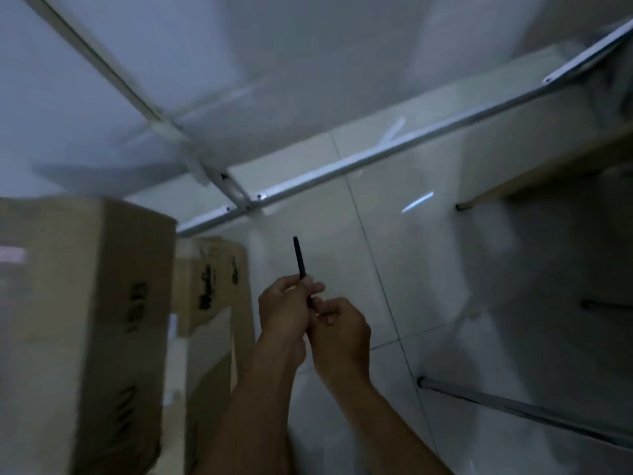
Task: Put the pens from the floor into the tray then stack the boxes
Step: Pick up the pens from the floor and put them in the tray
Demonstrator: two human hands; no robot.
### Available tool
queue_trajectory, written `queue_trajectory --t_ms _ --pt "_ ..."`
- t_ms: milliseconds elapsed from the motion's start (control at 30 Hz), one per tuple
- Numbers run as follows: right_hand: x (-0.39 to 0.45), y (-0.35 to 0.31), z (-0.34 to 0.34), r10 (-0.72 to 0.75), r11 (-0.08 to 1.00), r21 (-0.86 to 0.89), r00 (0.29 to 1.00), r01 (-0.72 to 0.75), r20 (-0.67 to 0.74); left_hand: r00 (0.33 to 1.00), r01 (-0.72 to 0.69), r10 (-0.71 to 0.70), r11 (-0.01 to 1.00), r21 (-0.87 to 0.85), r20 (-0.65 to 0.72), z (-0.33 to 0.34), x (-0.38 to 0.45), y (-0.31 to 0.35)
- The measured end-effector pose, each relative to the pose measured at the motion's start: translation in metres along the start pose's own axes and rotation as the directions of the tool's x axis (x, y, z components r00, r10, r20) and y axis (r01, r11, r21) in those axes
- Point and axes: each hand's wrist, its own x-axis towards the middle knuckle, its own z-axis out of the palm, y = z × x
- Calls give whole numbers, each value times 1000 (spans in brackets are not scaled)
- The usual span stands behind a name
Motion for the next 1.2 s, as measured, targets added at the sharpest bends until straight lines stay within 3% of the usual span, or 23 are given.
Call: queue_trajectory --t_ms 233,367,567,700,833,1000,1200 --pt "-99 -121 -70 -125 989 79 992 127 -26 973 -226 211 954 197 96 -9 -147 88" --pt "-185 -209 -130 -243 964 86 964 253 -109 888 -453 404 851 267 219 -3 -270 139" --pt "-305 -269 -235 -280 946 118 945 302 -171 809 -546 462 819 177 363 13 -432 166" --pt "-350 -276 -316 -298 927 175 935 331 -190 713 -624 472 764 162 519 40 -505 165" --pt "-356 -278 -388 -304 920 171 916 354 -262 672 -658 464 732 178 576 92 -550 159" --pt "-311 -291 -472 -371 914 3 842 405 -392 644 -689 449 693 214 619 185 -566 161" --pt "-221 -298 -538 -415 909 -187 764 373 -493 587 -810 581 423 406 564 266 -516 161"
